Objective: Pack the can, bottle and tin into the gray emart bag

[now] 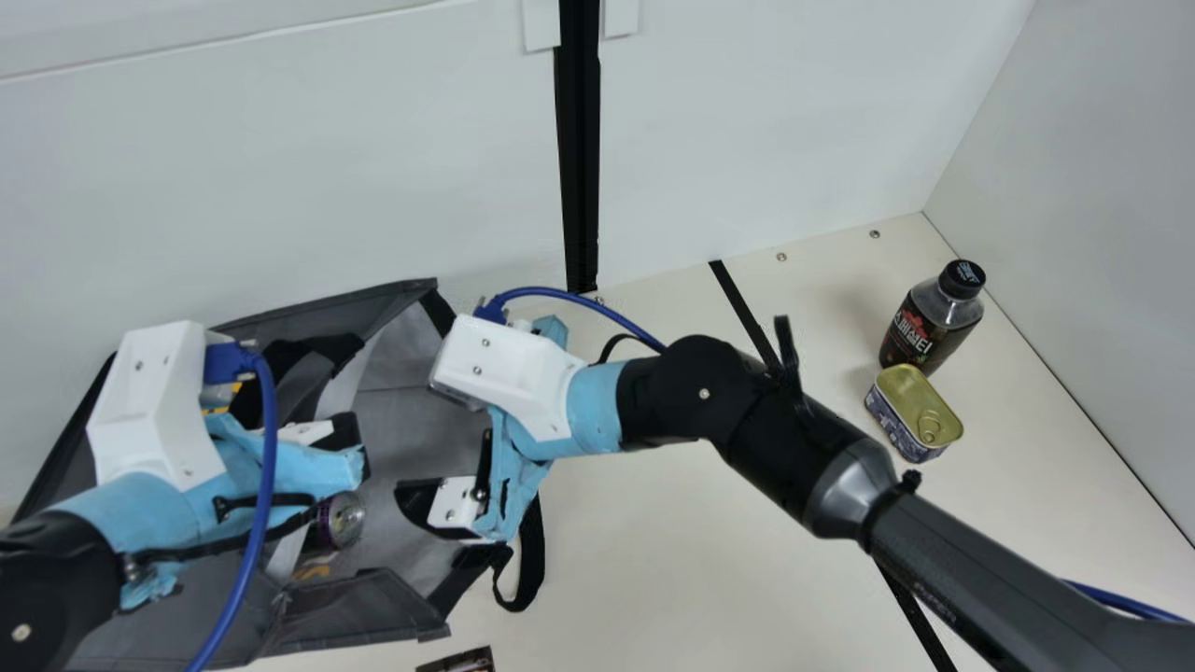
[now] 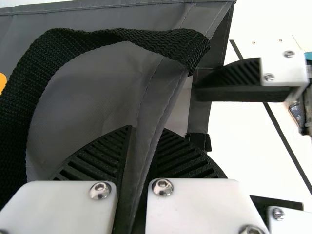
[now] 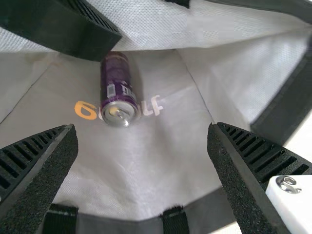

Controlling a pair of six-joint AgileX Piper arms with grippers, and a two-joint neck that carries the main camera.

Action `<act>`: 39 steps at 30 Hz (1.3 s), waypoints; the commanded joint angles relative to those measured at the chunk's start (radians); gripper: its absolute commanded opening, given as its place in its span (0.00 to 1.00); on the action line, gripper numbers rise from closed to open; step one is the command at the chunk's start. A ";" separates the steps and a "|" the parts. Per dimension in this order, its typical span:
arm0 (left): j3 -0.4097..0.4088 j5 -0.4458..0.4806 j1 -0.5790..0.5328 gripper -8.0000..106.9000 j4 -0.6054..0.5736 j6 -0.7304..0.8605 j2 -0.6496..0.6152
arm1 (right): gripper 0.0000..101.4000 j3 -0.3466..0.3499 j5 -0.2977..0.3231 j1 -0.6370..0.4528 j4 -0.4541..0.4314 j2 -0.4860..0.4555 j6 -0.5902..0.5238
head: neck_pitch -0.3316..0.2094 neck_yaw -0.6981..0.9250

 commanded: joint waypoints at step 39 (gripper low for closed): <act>0.000 0.000 0.000 0.16 0.000 0.000 0.000 | 0.90 0.096 0.003 -0.112 -0.221 -0.236 0.245 | -0.023 -0.001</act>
